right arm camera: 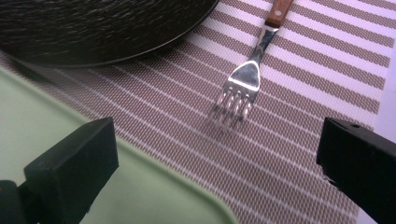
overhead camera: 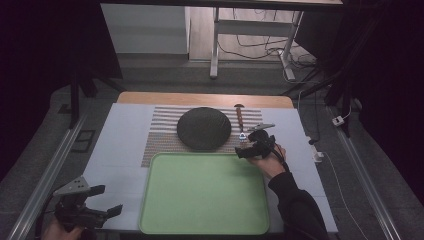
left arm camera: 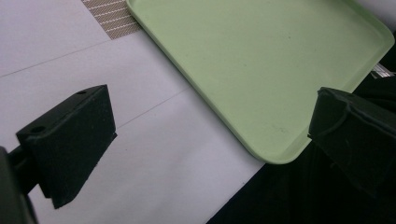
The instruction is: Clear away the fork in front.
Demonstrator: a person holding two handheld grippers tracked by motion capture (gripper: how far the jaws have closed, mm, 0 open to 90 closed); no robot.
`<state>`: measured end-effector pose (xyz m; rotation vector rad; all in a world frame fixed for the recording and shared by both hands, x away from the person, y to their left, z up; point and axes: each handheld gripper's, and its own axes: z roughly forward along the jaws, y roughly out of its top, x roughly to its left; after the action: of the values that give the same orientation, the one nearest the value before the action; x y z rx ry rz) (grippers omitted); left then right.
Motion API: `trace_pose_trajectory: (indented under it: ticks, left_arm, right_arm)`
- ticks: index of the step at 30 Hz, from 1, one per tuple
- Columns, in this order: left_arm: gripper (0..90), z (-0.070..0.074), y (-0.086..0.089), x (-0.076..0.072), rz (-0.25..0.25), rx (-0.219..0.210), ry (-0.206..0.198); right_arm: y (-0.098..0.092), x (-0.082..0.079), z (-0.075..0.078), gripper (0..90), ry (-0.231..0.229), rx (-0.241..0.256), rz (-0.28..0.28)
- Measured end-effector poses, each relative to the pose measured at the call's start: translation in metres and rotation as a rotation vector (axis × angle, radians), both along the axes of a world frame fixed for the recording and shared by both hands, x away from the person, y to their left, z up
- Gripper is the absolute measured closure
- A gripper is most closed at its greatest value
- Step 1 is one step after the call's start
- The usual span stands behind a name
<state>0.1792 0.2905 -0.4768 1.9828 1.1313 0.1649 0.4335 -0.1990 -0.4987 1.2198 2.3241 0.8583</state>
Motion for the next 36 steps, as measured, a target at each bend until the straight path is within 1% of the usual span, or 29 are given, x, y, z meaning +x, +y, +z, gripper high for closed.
trace_pose_trajectory:
  ticks: [2,3,4,5,6,8,9,10,11,12,13,14,17,18,19,20,22,24,27,28,29,30,31,32,34,36]
  left_arm:
    - [0.7,0.000,0.000,0.000,-0.001,0.000,0.000]
    - [0.7,0.000,0.000,0.000,-0.001,0.000,0.000]
    - [0.7,0.000,0.000,0.000,-0.001,0.000,0.000]
    - [0.8,0.000,0.000,0.000,0.000,-0.001,0.001]
    - [0.8,0.000,0.000,0.000,-0.001,-0.001,0.000]
    - [0.8,0.000,0.000,0.000,-0.001,-0.001,0.000]
    - [0.8,0.000,0.000,0.000,0.000,-0.002,0.002]
    - [0.8,0.000,0.000,0.000,-0.001,0.000,0.000]
    - [0.8,0.000,0.000,0.000,-0.001,0.000,0.000]
    - [0.8,0.000,0.000,0.000,0.001,-0.001,0.001]
    - [0.8,0.000,0.000,0.000,-0.001,-0.002,0.001]
    - [0.8,0.000,0.000,0.000,0.000,-0.003,0.003]
    - [0.8,0.000,0.000,0.000,0.001,-0.002,0.001]
    - [0.8,0.000,0.000,0.000,0.001,-0.002,0.001]
    - [0.8,0.000,0.000,0.000,0.000,-0.001,0.001]
    - [0.8,0.000,0.000,0.000,-0.001,0.000,0.001]
    - [0.8,0.000,0.000,0.000,0.000,0.000,0.001]
    - [0.9,0.000,0.000,0.000,-0.001,0.000,0.001]
    - [0.9,0.000,0.000,0.000,0.000,0.001,0.001]
    - [0.9,0.000,0.000,0.000,0.000,0.000,0.003]
    - [0.9,0.000,0.000,0.000,0.000,0.000,0.002]
    - [0.9,0.000,0.000,0.000,-0.001,0.000,0.002]
    - [0.9,0.000,0.000,0.000,0.000,0.001,0.002]
    - [0.9,0.000,0.000,0.000,0.001,0.000,0.002]
    - [0.9,0.000,0.000,0.000,-0.001,0.000,0.002]
    - [0.9,0.000,0.000,0.000,0.001,0.001,0.002]
  right_arm:
    - [0.001,0.002,0.000,2.0,0.002,-0.006,0.004]
    - [0.004,0.005,-0.002,4.7,0.002,-0.014,0.012]
    - [0.004,0.005,-0.002,4.7,0.002,-0.014,0.012]
    - [0.006,0.008,-0.002,10.9,0.003,-0.029,0.030]
    - [0.006,0.008,-0.002,10.9,0.003,-0.029,0.030]
    - [0.008,0.012,-0.002,20.8,0.000,-0.054,0.046]
    - [0.008,0.012,-0.002,20.8,0.000,-0.054,0.046]
    - [0.008,0.013,-0.002,24.8,-0.002,-0.060,0.055]
    - [0.009,0.014,-0.002,27.0,0.000,-0.067,0.059]
    - [0.009,0.015,0.000,34.0,-0.005,-0.085,0.071]
    - [0.009,0.015,0.000,34.0,-0.005,-0.085,0.071]
    - [0.010,0.017,0.000,38.2,0.005,-0.088,0.079]
    - [0.009,0.021,-0.002,45.6,0.016,-0.125,0.093]
    - [0.010,0.022,-0.003,46.8,0.016,-0.144,0.099]
    - [0.010,0.022,-0.003,46.8,0.016,-0.144,0.099]
    - [0.010,0.023,-0.004,49.9,0.017,-0.164,0.109]
    - [0.011,0.024,-0.005,52.3,0.015,-0.186,0.122]
    - [0.012,0.025,-0.006,53.6,0.015,-0.192,0.130]
    - [0.014,0.025,-0.007,58.6,0.015,-0.223,0.145]
    - [0.015,0.025,-0.008,59.9,0.023,-0.229,0.144]
    - [0.016,0.026,-0.008,63.2,0.023,-0.235,0.151]
    - [0.016,0.026,-0.008,63.2,0.023,-0.235,0.151]
    - [0.016,0.026,-0.007,65.4,0.019,-0.247,0.152]
    - [0.016,0.026,-0.007,66.1,0.018,-0.255,0.154]
    - [0.016,0.026,-0.007,66.5,0.021,-0.253,0.150]
    - [0.016,0.026,-0.006,67.8,0.025,-0.262,0.149]
